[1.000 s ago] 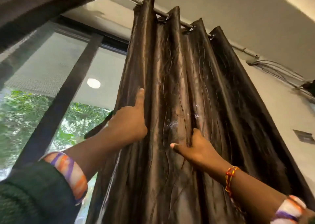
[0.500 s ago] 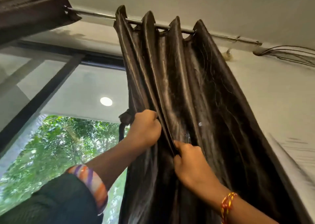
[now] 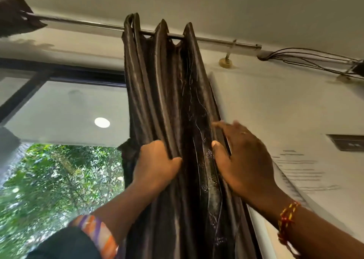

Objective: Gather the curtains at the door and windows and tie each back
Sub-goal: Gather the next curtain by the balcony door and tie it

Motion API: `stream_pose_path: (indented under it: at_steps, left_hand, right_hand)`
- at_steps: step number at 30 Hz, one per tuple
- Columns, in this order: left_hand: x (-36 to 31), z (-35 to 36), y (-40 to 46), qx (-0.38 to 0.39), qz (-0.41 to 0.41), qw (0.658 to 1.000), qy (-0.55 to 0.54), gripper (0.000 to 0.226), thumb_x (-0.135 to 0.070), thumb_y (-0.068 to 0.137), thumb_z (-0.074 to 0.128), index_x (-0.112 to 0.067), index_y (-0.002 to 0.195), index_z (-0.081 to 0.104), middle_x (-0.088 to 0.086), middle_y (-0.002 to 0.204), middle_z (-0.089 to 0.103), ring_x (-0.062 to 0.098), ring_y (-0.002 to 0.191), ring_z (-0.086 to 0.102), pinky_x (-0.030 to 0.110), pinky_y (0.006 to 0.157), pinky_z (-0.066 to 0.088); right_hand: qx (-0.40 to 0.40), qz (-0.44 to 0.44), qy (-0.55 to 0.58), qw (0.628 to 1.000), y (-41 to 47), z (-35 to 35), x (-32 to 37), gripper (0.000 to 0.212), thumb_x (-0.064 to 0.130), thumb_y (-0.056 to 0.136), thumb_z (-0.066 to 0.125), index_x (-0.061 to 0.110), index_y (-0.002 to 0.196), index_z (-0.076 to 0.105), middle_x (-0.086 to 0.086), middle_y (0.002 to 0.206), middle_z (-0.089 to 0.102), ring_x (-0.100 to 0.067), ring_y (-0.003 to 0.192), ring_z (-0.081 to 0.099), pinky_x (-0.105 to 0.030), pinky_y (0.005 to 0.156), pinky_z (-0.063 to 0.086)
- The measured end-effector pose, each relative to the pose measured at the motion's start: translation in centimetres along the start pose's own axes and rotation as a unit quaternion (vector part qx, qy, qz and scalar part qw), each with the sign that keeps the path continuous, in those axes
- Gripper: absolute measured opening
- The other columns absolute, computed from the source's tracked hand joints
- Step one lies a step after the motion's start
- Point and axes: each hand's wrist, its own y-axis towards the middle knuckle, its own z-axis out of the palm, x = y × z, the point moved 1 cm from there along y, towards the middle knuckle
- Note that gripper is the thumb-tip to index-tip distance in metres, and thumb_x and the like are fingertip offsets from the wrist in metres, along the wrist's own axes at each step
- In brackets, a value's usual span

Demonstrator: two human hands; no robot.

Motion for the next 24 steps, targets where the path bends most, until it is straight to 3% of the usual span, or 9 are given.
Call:
stream_pose_path:
  at_steps: [2,4,6,8,11,14,18,24]
  left_hand:
    - [2.5,-1.4,-0.4,-0.006,0.001,0.997,0.076,0.036,-0.036,0.074,0.071,-0.005,0.086,0.057,0.018,0.099,0.065,0.036,0.1,0.06,0.034,0.073,0.045]
    - [5.2,-3.1,-0.3,-0.002,-0.011,0.994,0.112,0.035,-0.039,0.073,0.071,-0.01,0.069,0.051,0.017,0.088,0.065,0.036,0.095,0.06,0.033,0.068,0.042]
    - [7.4,-4.8,0.1,0.02,-0.022,0.993,0.112,0.042,-0.039,0.073,0.072,-0.013,0.057,0.044,0.006,0.063,0.056,0.03,0.076,0.06,0.029,0.056,0.034]
    - [8.9,-6.2,0.3,0.041,-0.015,0.996,0.083,0.041,-0.036,0.072,0.074,-0.014,0.053,0.045,-0.001,0.052,0.046,0.016,0.057,0.05,0.026,0.047,0.027]
    - [10.8,-7.8,0.6,0.044,0.006,0.996,0.071,0.044,-0.026,0.07,0.076,-0.014,0.049,0.041,-0.001,0.05,0.044,0.011,0.051,0.044,0.023,0.045,0.026]
    - [12.2,-9.4,1.1,0.035,0.031,0.996,0.071,0.038,-0.013,0.067,0.071,-0.012,0.048,0.038,0.001,0.049,0.042,0.014,0.049,0.042,0.023,0.044,0.026]
    - [14.0,-12.4,1.6,0.031,0.08,0.995,0.043,0.027,-0.027,0.051,0.055,-0.014,0.045,0.032,0.0,0.046,0.036,0.011,0.047,0.036,0.023,0.043,0.024]
    - [18.0,-16.4,2.1,0.011,0.084,0.996,0.009,0.024,-0.03,0.049,0.052,-0.016,0.045,0.033,-0.001,0.045,0.038,0.011,0.047,0.037,0.023,0.044,0.024]
  right_hand:
    - [0.08,0.071,0.001,0.994,0.5,0.9,-0.8,0.069,0.042,0.086,0.058,0.027,0.144,0.023,-0.001,0.152,0.029,-0.025,0.143,0.021,-0.042,0.11,0.029]
    - [0.17,0.164,0.117,0.965,0.8,2.5,-1.2,0.085,0.043,0.079,0.068,0.02,0.145,0.019,-0.004,0.151,0.03,-0.027,0.138,0.03,-0.041,0.111,0.031]
    - [0.214,0.215,0.208,0.93,0.7,4.1,-0.8,0.079,0.034,0.076,0.073,0.016,0.14,0.03,-0.005,0.139,0.046,-0.025,0.124,0.048,-0.035,0.106,0.038]
    - [0.231,0.205,0.191,0.932,0.3,5.7,0.3,0.061,0.022,0.08,0.067,0.014,0.134,0.039,-0.006,0.131,0.053,-0.025,0.118,0.052,-0.028,0.101,0.04]
    - [0.219,0.162,0.14,0.952,-0.4,8.2,3.2,0.042,0.008,0.083,0.056,0.012,0.124,0.047,-0.011,0.119,0.062,-0.029,0.111,0.057,-0.03,0.091,0.046]
    - [0.23,0.114,0.126,0.958,-0.1,9.5,7.7,0.038,0.001,0.085,0.049,0.004,0.122,0.045,-0.02,0.113,0.061,-0.034,0.108,0.058,-0.029,0.085,0.042]
    - [0.245,0.095,0.148,0.953,1.6,10.7,14.0,0.039,0.004,0.087,0.045,0.006,0.127,0.042,-0.025,0.119,0.057,-0.039,0.114,0.054,-0.035,0.091,0.044]
    - [0.256,0.07,0.208,0.941,3.9,12.2,22.3,0.04,0.007,0.09,0.044,0.006,0.13,0.042,-0.025,0.128,0.052,-0.04,0.12,0.049,-0.033,0.094,0.042]
